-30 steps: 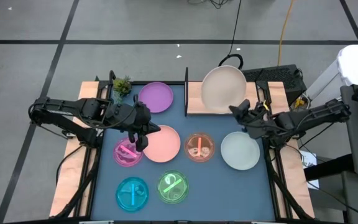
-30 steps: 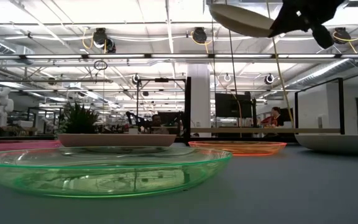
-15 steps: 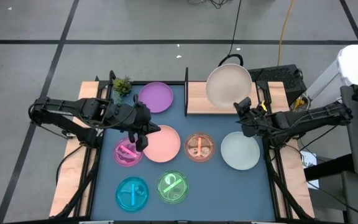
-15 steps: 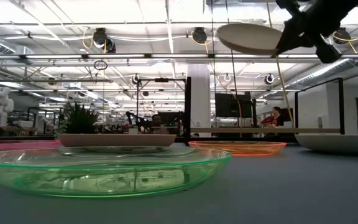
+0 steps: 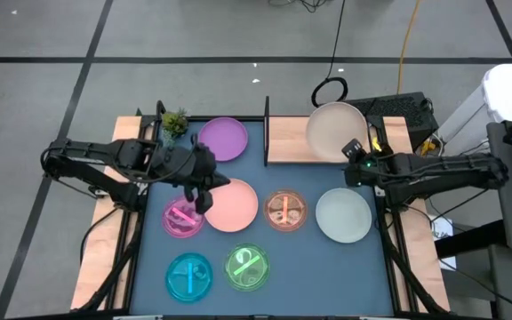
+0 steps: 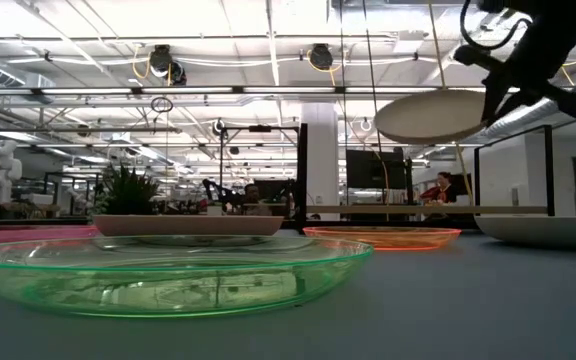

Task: Place and stack plates onto a shelf
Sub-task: Put the gray plate on the shelf

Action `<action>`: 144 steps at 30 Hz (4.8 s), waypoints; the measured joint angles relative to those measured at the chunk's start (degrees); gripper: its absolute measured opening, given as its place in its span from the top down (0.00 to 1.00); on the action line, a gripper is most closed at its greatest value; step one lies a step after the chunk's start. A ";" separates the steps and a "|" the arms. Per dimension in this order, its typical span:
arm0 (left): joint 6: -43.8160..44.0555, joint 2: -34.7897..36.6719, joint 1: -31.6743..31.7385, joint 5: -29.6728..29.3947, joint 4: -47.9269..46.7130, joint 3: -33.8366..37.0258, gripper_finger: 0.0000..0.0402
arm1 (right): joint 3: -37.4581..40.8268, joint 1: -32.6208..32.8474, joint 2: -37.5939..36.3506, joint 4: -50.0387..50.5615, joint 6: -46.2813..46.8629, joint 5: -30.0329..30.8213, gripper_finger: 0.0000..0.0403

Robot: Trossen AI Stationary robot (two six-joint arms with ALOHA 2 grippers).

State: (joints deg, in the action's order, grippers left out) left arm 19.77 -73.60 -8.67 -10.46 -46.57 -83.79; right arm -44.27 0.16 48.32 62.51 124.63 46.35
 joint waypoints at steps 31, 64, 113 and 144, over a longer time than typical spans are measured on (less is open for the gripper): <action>1.73 0.00 1.39 -0.04 0.11 0.00 0.99 | 21.44 -17.47 -8.90 -26.09 -0.82 -9.24 1.00; 1.66 0.00 3.13 -0.02 0.11 0.00 0.99 | 21.44 -25.74 -8.13 -19.79 0.29 -16.22 0.98; 3.45 0.00 2.91 0.00 0.11 0.00 0.99 | 26.31 -25.66 -8.09 -34.96 -5.40 -16.94 0.97; 3.17 0.00 2.89 0.00 0.09 0.00 0.99 | 26.31 -25.68 -8.18 -33.80 -0.80 -12.72 0.98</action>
State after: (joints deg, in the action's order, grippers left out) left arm 22.94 -73.60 -5.78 -10.46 -46.48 -83.79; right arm -17.96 -25.52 40.14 28.71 123.84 33.63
